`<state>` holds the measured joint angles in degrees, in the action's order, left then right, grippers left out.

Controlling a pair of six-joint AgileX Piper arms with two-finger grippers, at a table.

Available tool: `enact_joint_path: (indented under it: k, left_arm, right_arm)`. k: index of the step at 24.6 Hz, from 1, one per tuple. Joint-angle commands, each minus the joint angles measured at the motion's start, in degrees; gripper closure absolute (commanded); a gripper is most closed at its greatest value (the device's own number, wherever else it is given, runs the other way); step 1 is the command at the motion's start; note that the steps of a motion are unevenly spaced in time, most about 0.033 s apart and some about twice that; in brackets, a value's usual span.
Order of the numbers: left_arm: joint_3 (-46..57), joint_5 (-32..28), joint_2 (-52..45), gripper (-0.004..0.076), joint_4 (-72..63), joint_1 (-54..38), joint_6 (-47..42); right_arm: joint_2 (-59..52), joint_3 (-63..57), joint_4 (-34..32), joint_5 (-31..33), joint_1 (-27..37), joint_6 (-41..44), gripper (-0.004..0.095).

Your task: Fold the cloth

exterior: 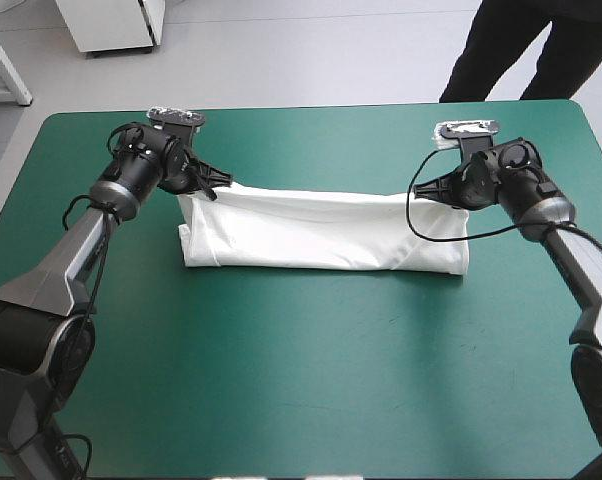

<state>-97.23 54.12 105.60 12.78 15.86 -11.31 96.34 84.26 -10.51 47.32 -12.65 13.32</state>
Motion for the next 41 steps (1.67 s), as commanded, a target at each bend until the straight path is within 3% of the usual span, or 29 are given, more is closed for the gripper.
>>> enact_joint_path:
  k: [1, 14, 16, 18, 20, 22, 23, 25, 27, 30, 41]
  left_arm:
    - [-2.6, -1.77, -0.08, 0.0746, 1.08, -0.12, 0.14]
    - [-2.6, -4.31, 7.85, 0.0745, -1.26, -0.12, -0.14]
    - [-2.6, -4.23, 7.75, 0.0735, -1.16, -0.12, -0.13]
    - [-2.65, -3.29, 7.75, 0.0652, -1.34, -0.12, 0.4]
    - [-3.45, 1.27, 7.75, 0.0412, -2.6, -0.01, 2.97]
    - [-5.63, 6.01, 7.75, 0.0276, -2.49, -0.01, 2.97]
    - [-6.75, 7.12, 7.75, 0.0267, -2.35, -0.01, 2.97]
    - [-10.29, 8.51, 7.24, 0.0306, -2.48, -0.01, 2.83]
    - [-12.34, 8.28, 5.62, 0.0435, -2.89, 0.22, 2.35]
    - [-12.62, 7.47, 3.71, 0.0712, -3.9, 0.92, 3.17]
    - [-12.86, 5.6, 1.51, 0.0746, -13.87, 13.8, 10.66]
  right_arm:
    - [0.14, 2.57, 0.26, -2.44, 1.44, -1.51, 0.0925]
    - [7.58, 3.46, 3.3, -3.78, 2.0, -3.14, 0.0924]
    - [7.16, 3.46, 5.94, -2.49, 2.0, -7.1, 0.0885]
    - [6.45, 3.79, 8.3, -0.96, 2.0, -8.5, 0.0775]
    - [6.33, 6.88, 8.64, 3.09, 2.0, -8.92, 0.054]
    - [5.96, 9.79, 8.89, 4.98, 2.0, -8.92, 0.0425]
    - [5.6, 11.02, 9.04, 5.73, 2.0, -8.92, 0.0427]
    - [4.18, 13.16, 9.17, 6.95, 2.0, -8.92, 0.0466]
    - [2.5, 13.6, 8.07, 7.67, 2.0, -8.92, 0.0522]
    - [0.94, 13.6, 7.71, 8.94, 2.0, -8.92, 0.0555]
    - [-1.77, 13.6, 7.78, 12.7, 2.0, -7.67, 0.0557]
